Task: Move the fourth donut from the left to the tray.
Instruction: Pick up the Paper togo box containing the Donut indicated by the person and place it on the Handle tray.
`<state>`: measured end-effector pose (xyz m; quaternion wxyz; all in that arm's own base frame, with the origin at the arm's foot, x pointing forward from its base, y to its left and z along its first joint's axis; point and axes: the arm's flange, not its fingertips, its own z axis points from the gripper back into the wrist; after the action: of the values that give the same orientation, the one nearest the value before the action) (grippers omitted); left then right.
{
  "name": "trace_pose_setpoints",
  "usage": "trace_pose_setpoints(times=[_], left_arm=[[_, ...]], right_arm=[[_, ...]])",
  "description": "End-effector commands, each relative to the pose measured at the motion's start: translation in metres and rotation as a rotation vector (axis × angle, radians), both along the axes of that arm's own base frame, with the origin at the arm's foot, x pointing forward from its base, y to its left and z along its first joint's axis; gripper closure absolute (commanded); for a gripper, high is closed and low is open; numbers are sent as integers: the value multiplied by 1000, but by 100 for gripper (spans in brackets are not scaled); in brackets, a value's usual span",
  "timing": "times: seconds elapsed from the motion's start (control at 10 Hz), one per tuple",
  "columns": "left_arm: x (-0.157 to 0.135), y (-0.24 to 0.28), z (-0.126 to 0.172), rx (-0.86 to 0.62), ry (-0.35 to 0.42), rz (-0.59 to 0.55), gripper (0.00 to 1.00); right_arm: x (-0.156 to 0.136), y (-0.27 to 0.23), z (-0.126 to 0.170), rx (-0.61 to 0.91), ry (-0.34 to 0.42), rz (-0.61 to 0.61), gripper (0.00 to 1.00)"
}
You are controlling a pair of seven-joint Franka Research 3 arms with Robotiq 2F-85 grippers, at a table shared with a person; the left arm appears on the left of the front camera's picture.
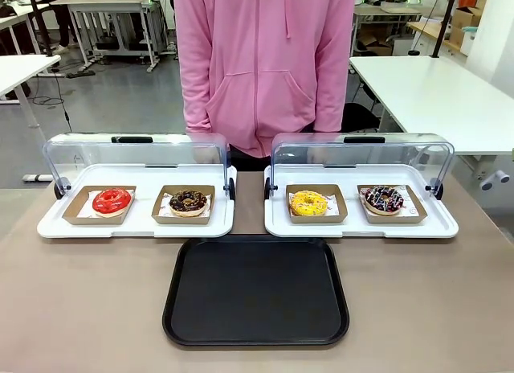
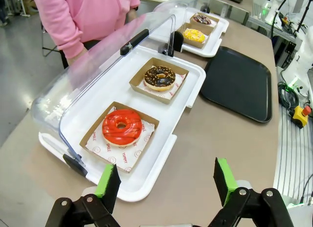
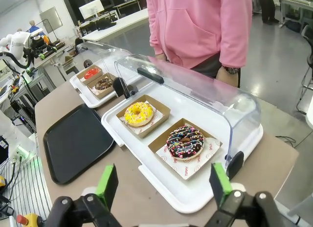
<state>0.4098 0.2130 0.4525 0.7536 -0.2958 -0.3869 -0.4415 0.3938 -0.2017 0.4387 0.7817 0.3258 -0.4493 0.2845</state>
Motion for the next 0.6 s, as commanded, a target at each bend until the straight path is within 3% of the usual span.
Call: trace_pose_setpoints(times=[0.0,0.5], left_arm=[[0,0,1,-4,3,0,0],[0,0,1,-4,3,0,0]], right_arm=[[2,0,0,10,-27,3,0],[2,0,0,10,-27,3,0]])
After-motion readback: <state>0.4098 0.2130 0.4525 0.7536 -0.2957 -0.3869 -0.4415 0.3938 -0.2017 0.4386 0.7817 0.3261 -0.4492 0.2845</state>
